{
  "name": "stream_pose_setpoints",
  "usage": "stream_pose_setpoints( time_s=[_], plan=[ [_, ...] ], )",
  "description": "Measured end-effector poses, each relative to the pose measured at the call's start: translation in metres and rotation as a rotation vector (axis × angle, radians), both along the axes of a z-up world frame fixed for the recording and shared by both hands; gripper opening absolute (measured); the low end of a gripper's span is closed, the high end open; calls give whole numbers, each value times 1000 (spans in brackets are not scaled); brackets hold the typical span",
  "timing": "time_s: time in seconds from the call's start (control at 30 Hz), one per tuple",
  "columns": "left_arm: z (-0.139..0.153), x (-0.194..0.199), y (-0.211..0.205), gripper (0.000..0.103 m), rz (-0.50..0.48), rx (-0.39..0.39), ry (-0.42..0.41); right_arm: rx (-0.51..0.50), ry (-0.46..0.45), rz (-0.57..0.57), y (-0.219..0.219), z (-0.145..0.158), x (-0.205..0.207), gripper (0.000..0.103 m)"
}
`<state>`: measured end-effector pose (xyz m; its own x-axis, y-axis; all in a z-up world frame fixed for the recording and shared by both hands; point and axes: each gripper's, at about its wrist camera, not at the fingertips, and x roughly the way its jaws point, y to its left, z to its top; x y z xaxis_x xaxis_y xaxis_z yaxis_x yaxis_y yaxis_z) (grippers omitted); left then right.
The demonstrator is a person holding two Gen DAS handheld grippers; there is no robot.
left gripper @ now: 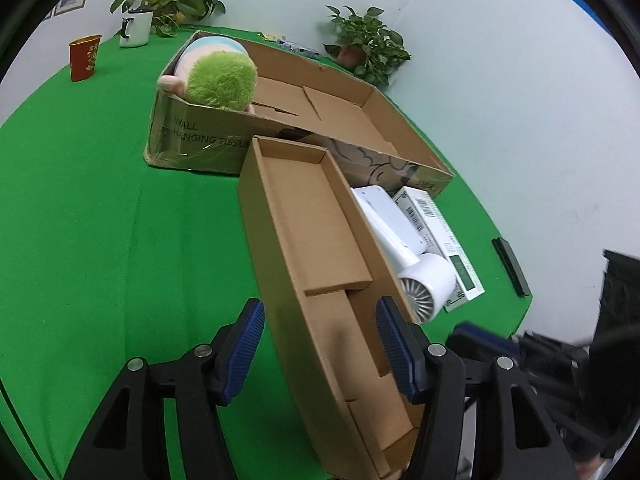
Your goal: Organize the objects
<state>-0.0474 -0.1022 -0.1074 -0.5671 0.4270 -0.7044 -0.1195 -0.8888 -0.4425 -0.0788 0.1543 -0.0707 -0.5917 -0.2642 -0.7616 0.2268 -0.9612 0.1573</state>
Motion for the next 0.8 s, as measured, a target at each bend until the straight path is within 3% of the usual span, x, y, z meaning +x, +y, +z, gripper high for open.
stream_pose_setpoints(
  time_s=[0.13, 0.17, 0.23, 0.43, 0.57, 0.63, 0.7, 0.8],
  plan=[
    [-5, -4, 8, 38, -9, -40, -22, -5, -13, -6, -1, -4, -15, 13],
    [-7, -3, 7, 32, -7, -44, -33, -18, -17, 8, -4, -5, -17, 19],
    [-14, -6, 9, 29, 8, -57, -57, -33, -25, 16, -10, -9, -20, 29],
    [-18, -1, 10, 23, 18, -60, -55, -19, -17, 1, -13, -19, -23, 30],
    [-18, 0, 12, 22, 26, -66, -54, -47, -66, -33, -7, -27, -27, 27],
    [-18, 0, 11, 22, 29, -66, -57, -30, -55, -23, -10, -27, -24, 23],
    [-16, 1, 13, 20, 32, -76, -60, -30, -49, 5, -13, -25, -22, 11],
    [-14, 4, 14, 19, 38, -93, -58, 2, -27, 17, -20, -22, -17, 11]
  ],
)
